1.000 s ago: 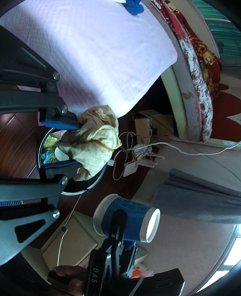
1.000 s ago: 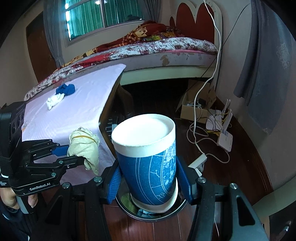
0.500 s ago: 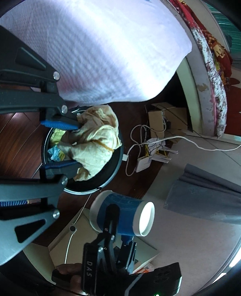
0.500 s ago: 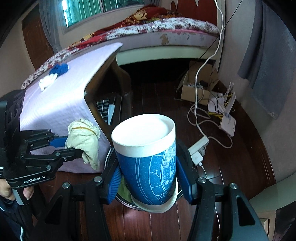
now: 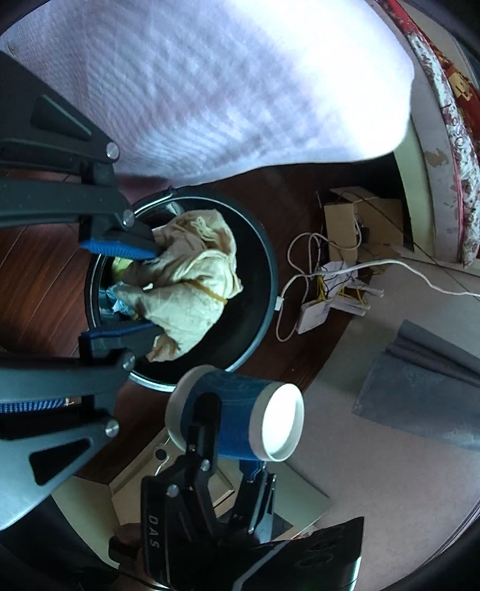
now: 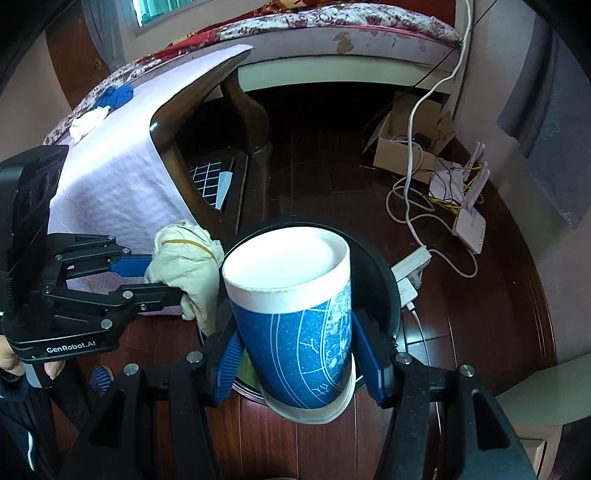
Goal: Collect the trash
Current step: 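Open the left tool over the bin while the right tool releases the blue cup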
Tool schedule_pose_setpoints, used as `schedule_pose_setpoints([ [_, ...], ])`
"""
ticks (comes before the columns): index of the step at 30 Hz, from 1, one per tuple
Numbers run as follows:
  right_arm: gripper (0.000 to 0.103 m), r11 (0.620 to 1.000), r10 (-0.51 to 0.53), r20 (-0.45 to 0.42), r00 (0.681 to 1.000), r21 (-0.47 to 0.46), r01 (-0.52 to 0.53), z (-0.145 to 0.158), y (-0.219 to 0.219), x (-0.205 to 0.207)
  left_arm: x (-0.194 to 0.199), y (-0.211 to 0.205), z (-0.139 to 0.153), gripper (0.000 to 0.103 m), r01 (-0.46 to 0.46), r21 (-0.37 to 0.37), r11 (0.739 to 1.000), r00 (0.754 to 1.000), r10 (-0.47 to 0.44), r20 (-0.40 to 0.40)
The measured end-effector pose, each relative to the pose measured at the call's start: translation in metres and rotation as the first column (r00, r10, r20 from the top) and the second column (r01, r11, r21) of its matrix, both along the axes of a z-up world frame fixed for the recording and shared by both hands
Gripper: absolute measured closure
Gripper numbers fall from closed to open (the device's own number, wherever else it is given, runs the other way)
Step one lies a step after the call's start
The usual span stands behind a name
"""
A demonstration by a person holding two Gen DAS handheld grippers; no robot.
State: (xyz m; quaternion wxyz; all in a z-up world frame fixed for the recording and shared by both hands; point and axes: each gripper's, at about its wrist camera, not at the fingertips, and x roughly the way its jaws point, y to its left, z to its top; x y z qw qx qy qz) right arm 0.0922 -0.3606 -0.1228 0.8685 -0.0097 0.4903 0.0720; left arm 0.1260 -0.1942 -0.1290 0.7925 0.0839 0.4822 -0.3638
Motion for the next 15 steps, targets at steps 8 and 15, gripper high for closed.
schedule_pose_setpoints([
  [8, 0.002, 0.997, -0.027, -0.048, 0.998, -0.077, 0.024, -0.024, -0.001, 0.025, 0.01, 0.017, -0.011, 0.017, -0.092, -0.015, 0.996, 0.996, 0.092, -0.018],
  [15, 0.0, 0.985, -0.149, -0.075, 0.986, -0.097, 0.142, -0.025, -0.028, 0.029, 0.009, 0.026, -0.02, 0.004, -0.159, 0.032, 0.987, 0.987, 0.159, 0.001],
])
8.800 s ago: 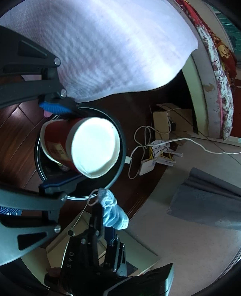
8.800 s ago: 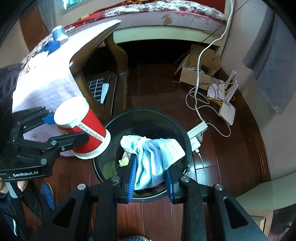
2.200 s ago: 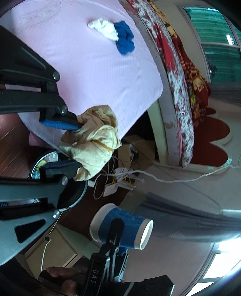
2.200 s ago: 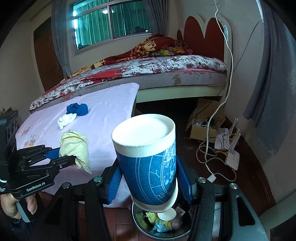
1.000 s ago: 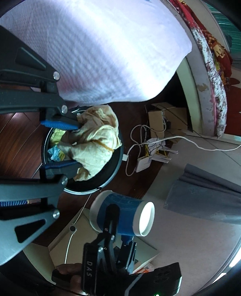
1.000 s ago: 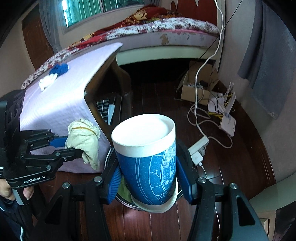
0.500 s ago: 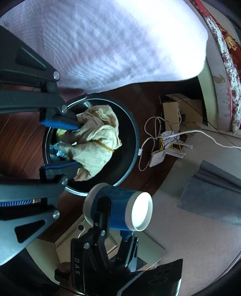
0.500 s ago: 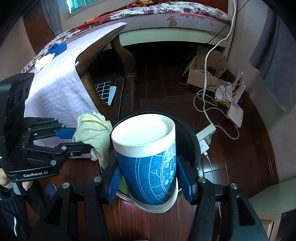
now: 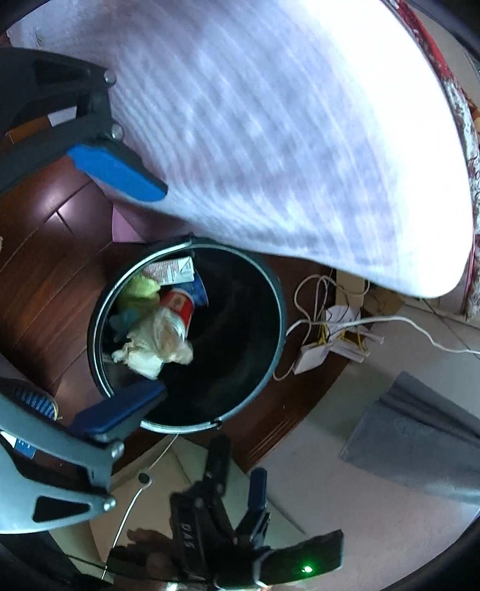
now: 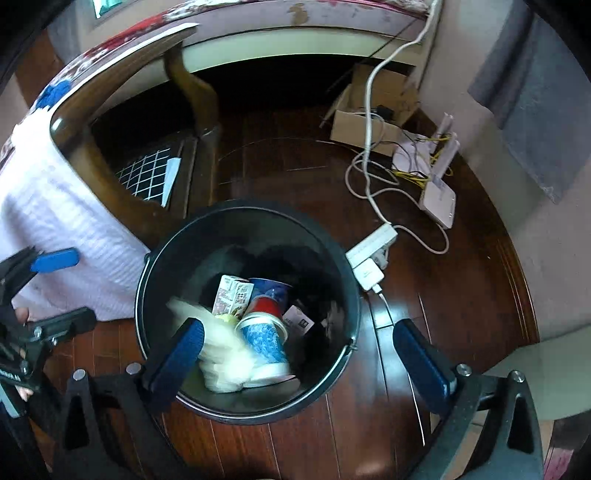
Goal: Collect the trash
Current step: 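Open the left tool over the bin while the right tool releases the blue cup, then move both tools back over the bed toward the blue sock and tissue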
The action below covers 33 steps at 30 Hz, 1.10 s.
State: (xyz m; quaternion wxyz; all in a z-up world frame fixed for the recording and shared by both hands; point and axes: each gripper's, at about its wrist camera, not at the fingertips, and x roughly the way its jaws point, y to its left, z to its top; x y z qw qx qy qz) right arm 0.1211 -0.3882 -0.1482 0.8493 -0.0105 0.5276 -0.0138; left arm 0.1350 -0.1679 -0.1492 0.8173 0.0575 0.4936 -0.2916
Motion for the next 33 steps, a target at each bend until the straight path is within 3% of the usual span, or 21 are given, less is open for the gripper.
schedule_pose_setpoints([
  [14, 0.0, 1.0, 0.026, 0.027, 0.999, -0.009, -0.026, 0.012, 0.013, -0.008, -0.005, 0.002, 0.019, 0.001, -0.022, 0.019, 1.0, 0.998, 0.021, 0.057],
  [33, 0.0, 0.998, 0.061, 0.111, 0.992, -0.027, -0.059, 0.058, 0.034, -0.036, -0.034, 0.025, 0.06, 0.001, -0.063, -0.001, 0.998, 0.989, 0.063, 0.135],
])
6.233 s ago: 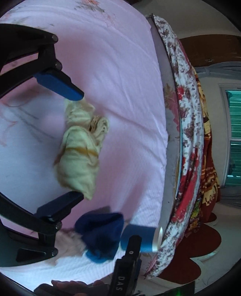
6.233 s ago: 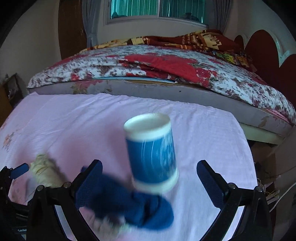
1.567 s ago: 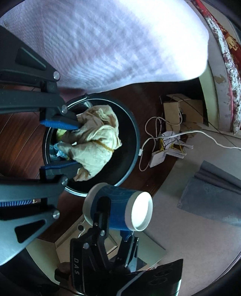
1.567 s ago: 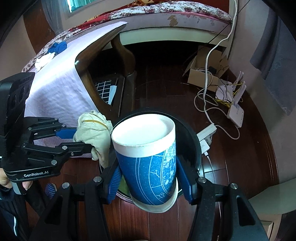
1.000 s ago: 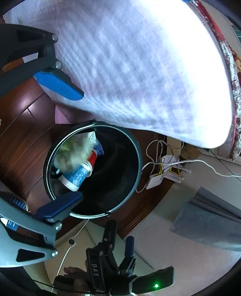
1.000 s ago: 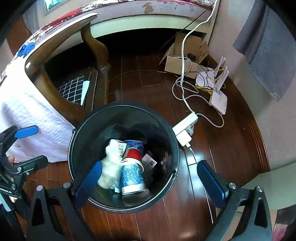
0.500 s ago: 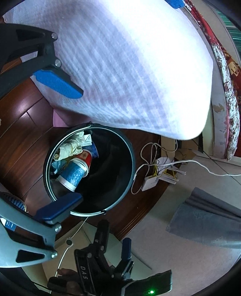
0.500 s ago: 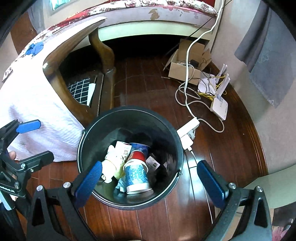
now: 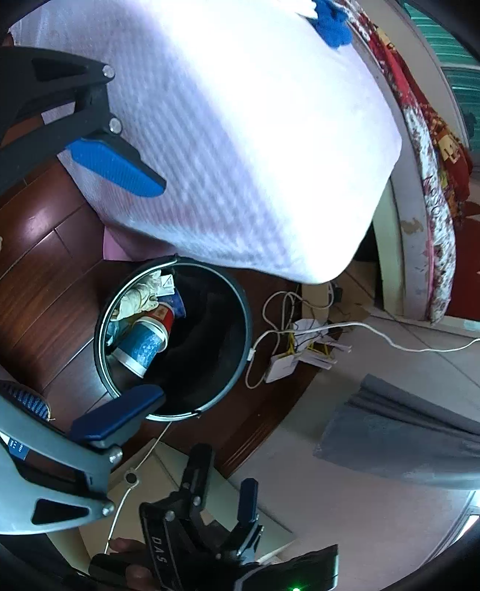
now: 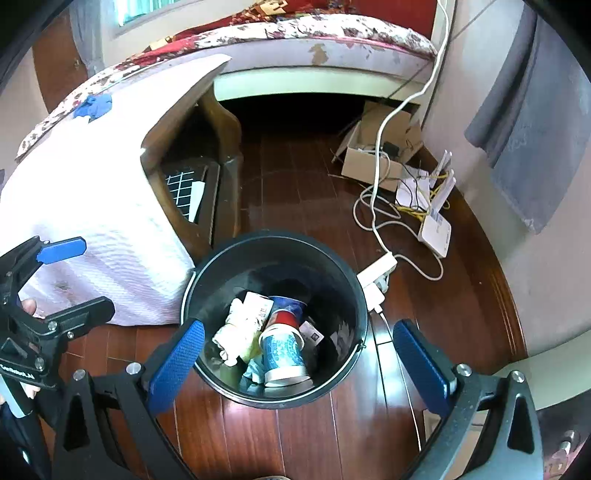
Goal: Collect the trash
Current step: 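Move both tools back over the bed toward the blue sock and tissue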
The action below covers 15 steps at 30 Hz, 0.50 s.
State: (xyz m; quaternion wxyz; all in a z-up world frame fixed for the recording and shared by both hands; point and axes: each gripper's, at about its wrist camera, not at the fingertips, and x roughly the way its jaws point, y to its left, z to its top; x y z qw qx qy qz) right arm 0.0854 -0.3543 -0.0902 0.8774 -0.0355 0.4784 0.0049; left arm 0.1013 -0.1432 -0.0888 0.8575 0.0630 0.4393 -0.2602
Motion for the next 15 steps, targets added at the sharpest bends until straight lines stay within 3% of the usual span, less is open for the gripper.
schedule_pose_setpoints([
  [15, 0.0, 0.998, 0.057, 0.102, 0.993, 0.019, -0.059, 0.044, 0.052, -0.013, -0.014, 0.048, 0.043, 0.001, -0.08, -0.018, 0.997, 0.992, 0.081, 0.094],
])
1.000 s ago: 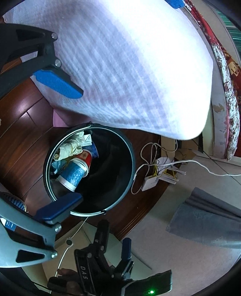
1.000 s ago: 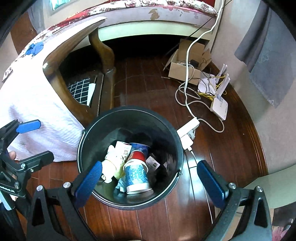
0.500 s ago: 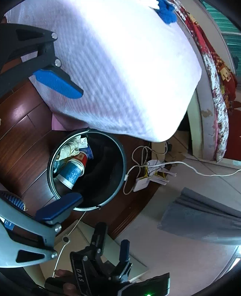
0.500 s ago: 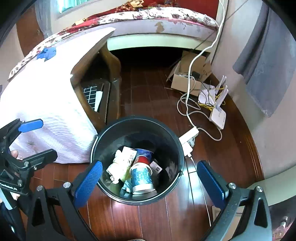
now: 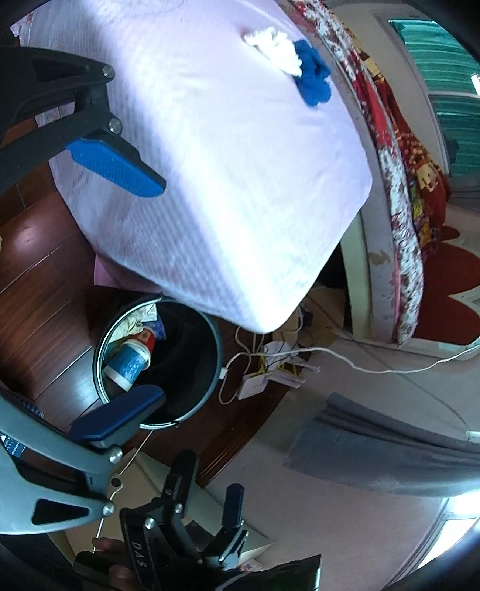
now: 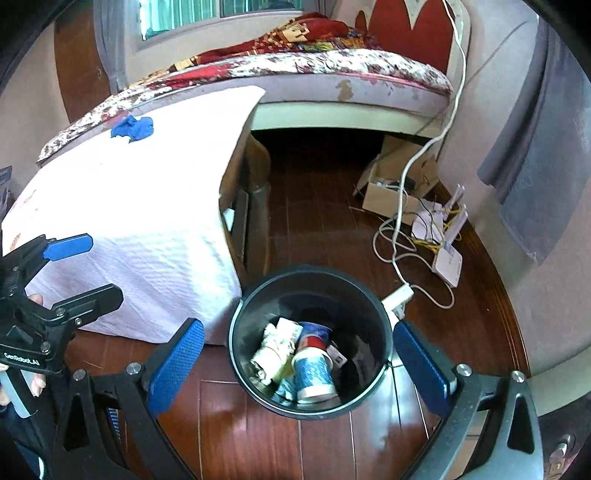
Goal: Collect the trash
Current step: 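Move both tools back over the bed toward the blue sock and tissue, then grasp the white tissue with the left tool while the right tool grasps the blue sock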
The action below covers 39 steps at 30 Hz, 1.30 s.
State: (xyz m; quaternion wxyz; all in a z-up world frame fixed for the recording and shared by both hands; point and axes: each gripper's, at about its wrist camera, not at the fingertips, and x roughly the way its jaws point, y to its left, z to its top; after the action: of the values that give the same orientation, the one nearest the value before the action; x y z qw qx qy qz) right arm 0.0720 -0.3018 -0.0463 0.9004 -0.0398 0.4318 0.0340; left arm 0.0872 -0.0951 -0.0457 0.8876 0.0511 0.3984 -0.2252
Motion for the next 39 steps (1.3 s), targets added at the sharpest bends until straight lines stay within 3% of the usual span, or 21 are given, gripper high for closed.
schedule_pose_setpoints([
  [15, 0.0, 0.994, 0.108, 0.082, 0.991, 0.027, -0.111, 0.03, 0.062, 0.029, 0.007, 0.051, 0.027, 0.001, -0.129, 0.003, 0.992, 0.988, 0.128, 0.081],
  [25, 0.0, 0.978, 0.184, 0.133, 0.974, 0.07, -0.195, 0.046, 0.126, 0.067, 0.032, 0.119, 0.038, 0.001, -0.262, 0.02, 0.965, 0.959, 0.258, 0.113],
  [31, 0.0, 0.975, 0.214, 0.201, 0.956, 0.019, -0.222, 0.06, 0.171, 0.095, 0.054, 0.156, 0.042, 0.001, -0.329, 0.021, 0.944, 0.937, 0.324, 0.127],
  [37, 0.0, 0.968, 0.247, 0.152, 0.957, 0.017, -0.252, 0.057, 0.2, 0.141, 0.089, 0.186, 0.042, 0.004, -0.371, -0.003, 0.929, 0.921, 0.368, 0.129],
  [39, 0.0, 0.971, 0.237, 0.14, 0.961, -0.006, -0.238, 0.053, 0.205, 0.156, 0.104, 0.191, 0.04, 0.01, -0.377, -0.005, 0.926, 0.919, 0.374, 0.124],
])
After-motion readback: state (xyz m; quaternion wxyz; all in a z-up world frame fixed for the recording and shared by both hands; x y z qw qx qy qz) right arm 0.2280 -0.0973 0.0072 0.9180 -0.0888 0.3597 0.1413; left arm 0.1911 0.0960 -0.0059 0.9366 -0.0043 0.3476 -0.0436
